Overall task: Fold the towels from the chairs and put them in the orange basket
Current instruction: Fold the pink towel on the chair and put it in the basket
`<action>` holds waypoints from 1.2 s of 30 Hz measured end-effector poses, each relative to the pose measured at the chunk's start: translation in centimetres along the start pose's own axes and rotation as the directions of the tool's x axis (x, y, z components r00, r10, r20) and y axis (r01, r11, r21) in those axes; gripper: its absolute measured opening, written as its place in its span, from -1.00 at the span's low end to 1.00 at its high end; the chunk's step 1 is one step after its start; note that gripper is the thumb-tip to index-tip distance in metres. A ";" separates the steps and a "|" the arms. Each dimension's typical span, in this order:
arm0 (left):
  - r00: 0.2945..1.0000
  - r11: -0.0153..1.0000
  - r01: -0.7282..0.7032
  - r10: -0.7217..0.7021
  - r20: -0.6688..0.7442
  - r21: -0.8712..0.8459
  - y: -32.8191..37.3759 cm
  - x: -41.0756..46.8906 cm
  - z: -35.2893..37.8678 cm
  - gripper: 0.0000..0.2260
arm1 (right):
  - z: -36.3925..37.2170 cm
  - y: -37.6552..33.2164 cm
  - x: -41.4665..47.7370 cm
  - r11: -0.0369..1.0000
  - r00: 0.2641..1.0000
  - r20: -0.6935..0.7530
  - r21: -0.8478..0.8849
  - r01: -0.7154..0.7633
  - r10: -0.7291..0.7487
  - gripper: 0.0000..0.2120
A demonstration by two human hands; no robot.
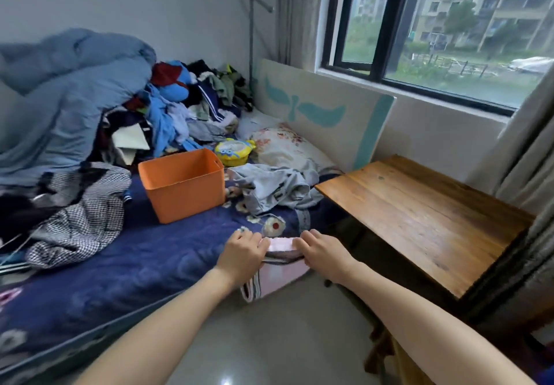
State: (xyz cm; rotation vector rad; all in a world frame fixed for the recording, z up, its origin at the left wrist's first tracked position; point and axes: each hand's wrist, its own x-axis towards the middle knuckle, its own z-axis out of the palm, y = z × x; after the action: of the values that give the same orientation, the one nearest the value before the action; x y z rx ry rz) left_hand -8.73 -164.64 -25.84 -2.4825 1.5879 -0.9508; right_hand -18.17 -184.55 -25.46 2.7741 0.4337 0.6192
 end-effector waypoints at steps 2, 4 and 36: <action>0.997 0.997 0.071 -0.072 0.025 0.043 -3.7 -3.3 -1.0 -0.83 | 0.1 -3.0 4.5 0.998 0.998 0.017 0.037 0.053 -0.054 -0.52; 0.990 0.990 0.120 -0.125 0.066 0.067 -6.4 -5.8 -1.7 -0.85 | 0.1 -5.2 7.9 0.992 0.994 0.035 0.078 0.101 -0.104 -0.54; 0.549 0.701 0.712 -0.575 0.606 0.020 -36.0 -5.4 13.4 -0.65 | 17.8 -4.2 44.8 0.864 0.899 0.313 0.488 0.126 -0.307 -0.70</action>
State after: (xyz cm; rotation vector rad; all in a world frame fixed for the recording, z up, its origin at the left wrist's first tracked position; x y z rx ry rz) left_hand 25.71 -146.78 -26.61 -3.1533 0.5784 0.0710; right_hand 27.51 -168.68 -25.83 3.1056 0.8907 -0.1092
